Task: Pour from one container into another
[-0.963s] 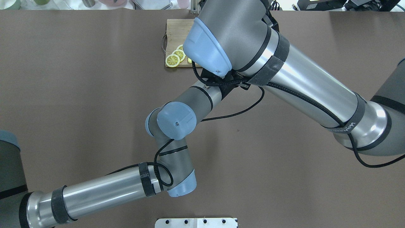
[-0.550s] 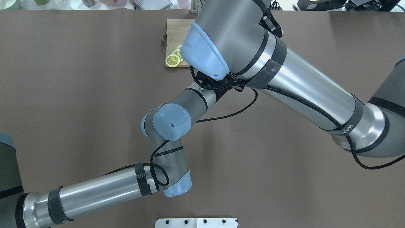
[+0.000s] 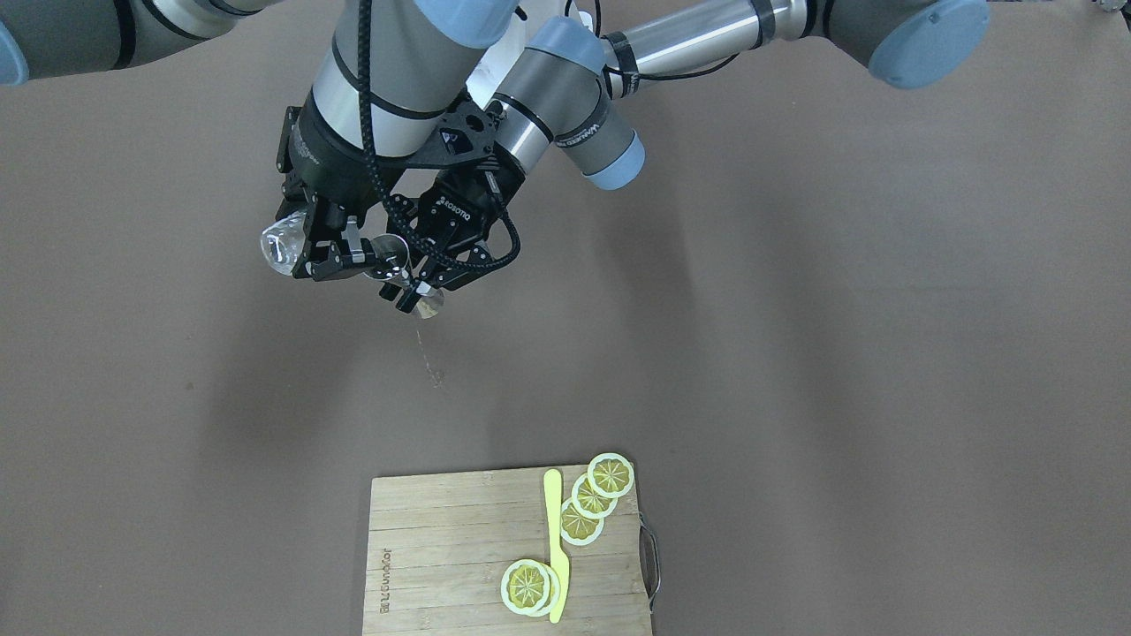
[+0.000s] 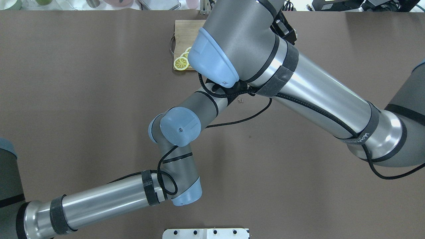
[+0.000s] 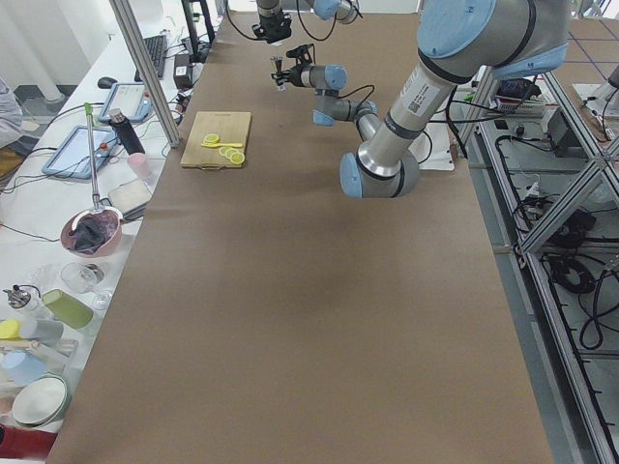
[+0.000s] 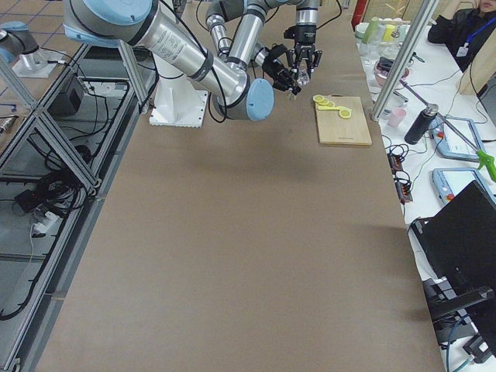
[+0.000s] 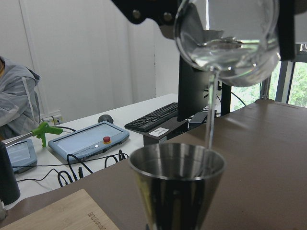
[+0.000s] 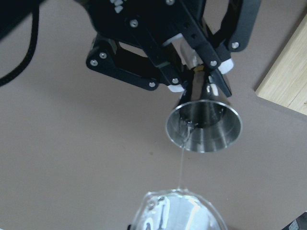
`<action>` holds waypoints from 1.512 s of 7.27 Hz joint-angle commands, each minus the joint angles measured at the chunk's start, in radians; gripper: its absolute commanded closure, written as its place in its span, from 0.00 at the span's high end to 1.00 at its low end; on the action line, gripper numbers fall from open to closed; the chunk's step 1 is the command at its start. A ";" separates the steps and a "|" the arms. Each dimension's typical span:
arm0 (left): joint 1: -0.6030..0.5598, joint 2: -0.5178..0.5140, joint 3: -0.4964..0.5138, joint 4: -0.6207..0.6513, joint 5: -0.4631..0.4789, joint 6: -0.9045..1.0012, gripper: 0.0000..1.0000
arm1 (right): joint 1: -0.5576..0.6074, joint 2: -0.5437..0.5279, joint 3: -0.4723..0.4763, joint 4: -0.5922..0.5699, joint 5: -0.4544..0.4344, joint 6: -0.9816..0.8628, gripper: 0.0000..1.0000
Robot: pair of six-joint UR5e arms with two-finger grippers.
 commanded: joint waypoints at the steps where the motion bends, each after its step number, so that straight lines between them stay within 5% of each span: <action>1: 0.000 -0.001 -0.003 -0.001 0.002 0.011 0.00 | -0.009 0.000 -0.003 -0.001 -0.026 -0.029 0.00; 7: 0.000 -0.007 -0.003 0.002 -0.001 0.011 0.00 | 0.015 -0.032 0.074 0.072 0.043 -0.030 0.00; 11: -0.002 -0.001 -0.001 0.005 -0.002 0.012 0.00 | 0.151 -0.151 0.209 0.152 0.201 -0.026 0.00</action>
